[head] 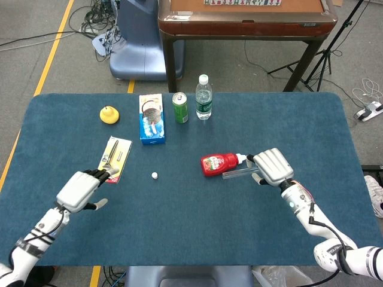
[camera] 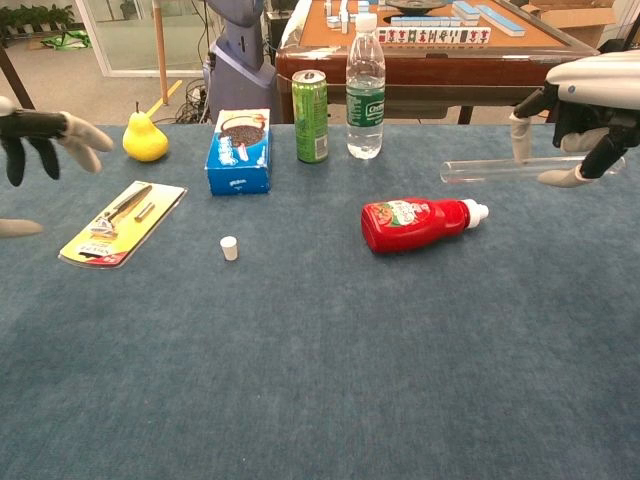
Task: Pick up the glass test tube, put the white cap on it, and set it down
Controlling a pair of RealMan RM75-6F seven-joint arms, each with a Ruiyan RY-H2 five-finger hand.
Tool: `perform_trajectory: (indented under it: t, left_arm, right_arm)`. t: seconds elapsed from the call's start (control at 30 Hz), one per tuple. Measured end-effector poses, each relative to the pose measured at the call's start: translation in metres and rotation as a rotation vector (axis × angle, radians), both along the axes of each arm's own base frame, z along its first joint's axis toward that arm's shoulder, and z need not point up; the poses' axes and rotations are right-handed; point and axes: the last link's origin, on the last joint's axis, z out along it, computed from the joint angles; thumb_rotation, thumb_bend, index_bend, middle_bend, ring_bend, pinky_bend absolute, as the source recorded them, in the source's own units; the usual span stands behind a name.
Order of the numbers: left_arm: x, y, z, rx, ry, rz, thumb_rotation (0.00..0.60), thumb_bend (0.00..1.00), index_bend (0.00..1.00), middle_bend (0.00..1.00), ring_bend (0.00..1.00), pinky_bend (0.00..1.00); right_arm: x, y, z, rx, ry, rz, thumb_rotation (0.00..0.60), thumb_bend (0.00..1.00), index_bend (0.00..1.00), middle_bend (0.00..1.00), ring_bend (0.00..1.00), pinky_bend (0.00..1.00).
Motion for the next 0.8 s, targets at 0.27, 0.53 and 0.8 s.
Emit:
perform_trajectory:
  t: [0.27, 0.53, 0.8]
  left_arm:
    - [0.039, 0.041, -0.049, -0.102, 0.024, -0.070, 0.600, 0.20, 0.29, 0.79, 0.82, 1.00]
    - [0.063, 0.071, -0.081, -0.100, 0.046, -0.068, 0.600, 0.20, 0.33, 0.94, 0.95, 1.00]
    - [0.073, 0.091, -0.106, -0.088, 0.104, -0.021, 0.600, 0.20, 0.39, 0.99, 1.00, 1.00]
  right_arm:
    - [-0.004, 0.001, 0.004, -0.007, 0.019, -0.024, 0.600, 0.64, 0.76, 1.00, 1.00, 1.00]
    - [-0.011, 0.001, 0.005, -0.010, 0.032, -0.046, 0.600, 0.65, 0.76, 1.00, 1.00, 1.00]
    - [-0.018, 0.000, 0.005, -0.008, 0.032, -0.062, 0.600, 0.65, 0.76, 1.00, 1.00, 1.00]
